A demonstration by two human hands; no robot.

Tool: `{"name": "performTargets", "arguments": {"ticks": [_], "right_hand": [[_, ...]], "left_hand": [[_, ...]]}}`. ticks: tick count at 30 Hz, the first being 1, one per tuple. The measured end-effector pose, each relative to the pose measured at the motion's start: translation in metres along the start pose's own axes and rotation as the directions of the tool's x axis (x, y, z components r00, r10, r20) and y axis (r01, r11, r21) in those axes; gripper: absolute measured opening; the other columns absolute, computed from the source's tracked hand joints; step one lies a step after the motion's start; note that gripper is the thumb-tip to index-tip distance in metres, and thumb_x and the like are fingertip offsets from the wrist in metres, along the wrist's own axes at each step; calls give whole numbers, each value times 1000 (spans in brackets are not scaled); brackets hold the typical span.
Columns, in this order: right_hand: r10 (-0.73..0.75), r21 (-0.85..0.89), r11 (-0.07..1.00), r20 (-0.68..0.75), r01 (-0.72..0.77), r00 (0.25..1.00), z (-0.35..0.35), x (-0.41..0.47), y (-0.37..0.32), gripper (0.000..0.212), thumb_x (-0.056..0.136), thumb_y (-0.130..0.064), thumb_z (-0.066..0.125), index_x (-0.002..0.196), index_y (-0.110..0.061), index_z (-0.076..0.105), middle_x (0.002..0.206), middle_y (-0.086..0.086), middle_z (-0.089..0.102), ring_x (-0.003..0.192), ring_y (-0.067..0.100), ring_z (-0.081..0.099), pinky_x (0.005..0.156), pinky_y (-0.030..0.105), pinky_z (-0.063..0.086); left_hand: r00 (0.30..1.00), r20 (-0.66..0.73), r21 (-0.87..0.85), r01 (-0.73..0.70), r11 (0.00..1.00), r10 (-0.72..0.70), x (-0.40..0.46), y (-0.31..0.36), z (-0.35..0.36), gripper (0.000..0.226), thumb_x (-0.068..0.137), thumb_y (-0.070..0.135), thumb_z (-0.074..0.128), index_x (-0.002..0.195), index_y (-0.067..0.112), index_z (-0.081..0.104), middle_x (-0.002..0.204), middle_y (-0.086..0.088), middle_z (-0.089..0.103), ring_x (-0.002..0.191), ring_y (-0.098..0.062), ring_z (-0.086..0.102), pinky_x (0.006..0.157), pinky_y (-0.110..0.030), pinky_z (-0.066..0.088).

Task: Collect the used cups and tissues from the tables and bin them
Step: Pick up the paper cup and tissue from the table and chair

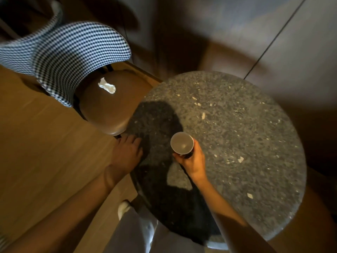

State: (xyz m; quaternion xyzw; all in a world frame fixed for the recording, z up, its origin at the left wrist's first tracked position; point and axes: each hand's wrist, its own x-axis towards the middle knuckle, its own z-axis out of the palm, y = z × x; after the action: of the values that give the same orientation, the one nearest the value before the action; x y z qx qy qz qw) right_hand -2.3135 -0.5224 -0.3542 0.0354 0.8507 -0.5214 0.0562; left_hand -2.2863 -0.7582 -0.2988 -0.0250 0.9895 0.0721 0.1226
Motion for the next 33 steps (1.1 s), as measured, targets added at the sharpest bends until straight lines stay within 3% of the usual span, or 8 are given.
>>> {"name": "performTargets", "arguments": {"ticks": [5, 11, 14, 19, 26, 33], "right_hand": [[-14, 25, 1000, 43, 13, 999, 71, -13, -33, 77, 61, -35, 88, 128, -26, 51, 122, -6, 60, 114, 12, 57, 93, 26, 46], [-37, 43, 998, 65, 34, 997, 173, -16, -90, 75, 62, -33, 87, 127, -30, 48, 125, -3, 57, 116, 15, 55, 98, 41, 49], [-49, 27, 999, 94, 47, 994, 214, -8, -119, 76, 64, -36, 85, 128, -31, 45, 129, -3, 54, 119, 15, 51, 100, 43, 48], [-34, -21, 999, 110, 37, 993, 261, 27, -146, 81, 66, -32, 86, 134, -22, 44, 133, 1, 52, 122, 20, 51, 99, 48, 49], [-1, -12, 1000, 122, 3, 993, 310, 122, -159, 80, 65, -30, 86, 132, -25, 44, 130, 0, 52, 121, 19, 50, 98, 49, 49], [170, 40, 984, 78, -174, 982, 347, 240, -168, 77, 69, -33, 83, 134, -25, 42, 133, -1, 52, 125, 18, 48, 104, 49, 45]], "left_hand": [[995, -79, -87, 48, 995, -55, -17, -89, -2, 33, 89, 26, 51, 115, 9, 63, 120, -16, 61, 109, -36, 56, 89, -42, 42], [988, -50, -67, 144, 987, -148, -13, -212, -4, 46, 93, 35, 49, 134, 14, 49, 137, -9, 50, 124, -29, 44, 99, -39, 32], [989, -5, -27, 148, 989, -148, -4, -254, -8, 53, 94, 40, 45, 141, 17, 40, 145, -7, 41, 130, -26, 38, 103, -37, 28], [993, 19, -4, 113, 994, -113, 39, -294, -12, 50, 94, 40, 42, 138, 16, 42, 143, -9, 43, 130, -27, 38, 103, -38, 29], [998, 3, -18, 55, 998, -55, 132, -339, -22, 49, 94, 38, 45, 138, 17, 43, 145, -7, 40, 132, -27, 37, 107, -40, 30], [998, 51, -78, 36, 996, -32, 284, -359, -27, 47, 95, 38, 43, 136, 15, 42, 142, -9, 42, 130, -27, 38, 104, -40, 33]]}}
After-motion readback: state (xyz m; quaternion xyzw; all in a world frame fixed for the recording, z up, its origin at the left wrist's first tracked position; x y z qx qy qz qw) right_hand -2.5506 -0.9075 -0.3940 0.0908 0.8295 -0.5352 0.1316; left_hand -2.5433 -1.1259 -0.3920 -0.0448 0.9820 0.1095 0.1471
